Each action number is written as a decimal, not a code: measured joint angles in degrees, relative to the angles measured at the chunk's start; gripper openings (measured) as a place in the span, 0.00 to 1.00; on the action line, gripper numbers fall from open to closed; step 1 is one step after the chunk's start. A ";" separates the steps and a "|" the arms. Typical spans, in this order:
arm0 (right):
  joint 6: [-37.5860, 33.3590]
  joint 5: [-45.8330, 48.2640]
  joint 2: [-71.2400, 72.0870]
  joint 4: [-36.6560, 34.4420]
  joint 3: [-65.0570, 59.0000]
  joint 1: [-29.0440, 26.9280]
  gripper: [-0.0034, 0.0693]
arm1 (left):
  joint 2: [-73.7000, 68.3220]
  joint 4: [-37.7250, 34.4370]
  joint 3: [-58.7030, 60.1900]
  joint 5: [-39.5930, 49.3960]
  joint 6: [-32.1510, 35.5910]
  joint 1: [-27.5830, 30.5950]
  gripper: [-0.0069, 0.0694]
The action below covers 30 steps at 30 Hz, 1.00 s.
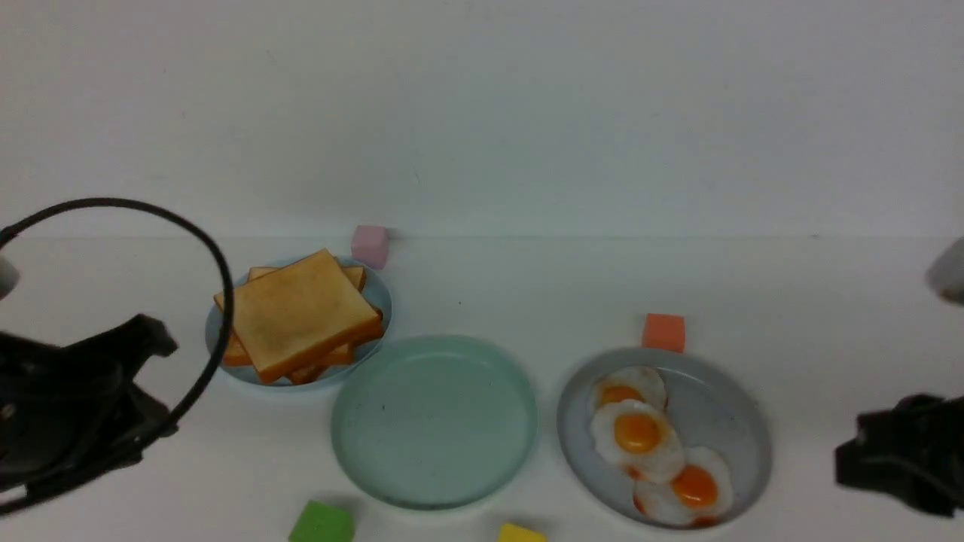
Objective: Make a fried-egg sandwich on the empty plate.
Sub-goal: Use the left arm to grab a slice of bread
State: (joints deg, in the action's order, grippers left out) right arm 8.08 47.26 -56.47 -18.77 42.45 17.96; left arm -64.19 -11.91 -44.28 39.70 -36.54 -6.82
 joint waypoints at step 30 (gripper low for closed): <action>-12.50 2.55 -3.01 -13.03 0.00 4.26 0.38 | -40.94 -7.84 -31.21 -0.31 20.14 6.67 0.52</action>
State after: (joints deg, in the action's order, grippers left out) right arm -4.42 49.80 -59.48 -31.80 42.45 22.23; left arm -105.13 -19.75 -75.48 39.39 -16.40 -0.15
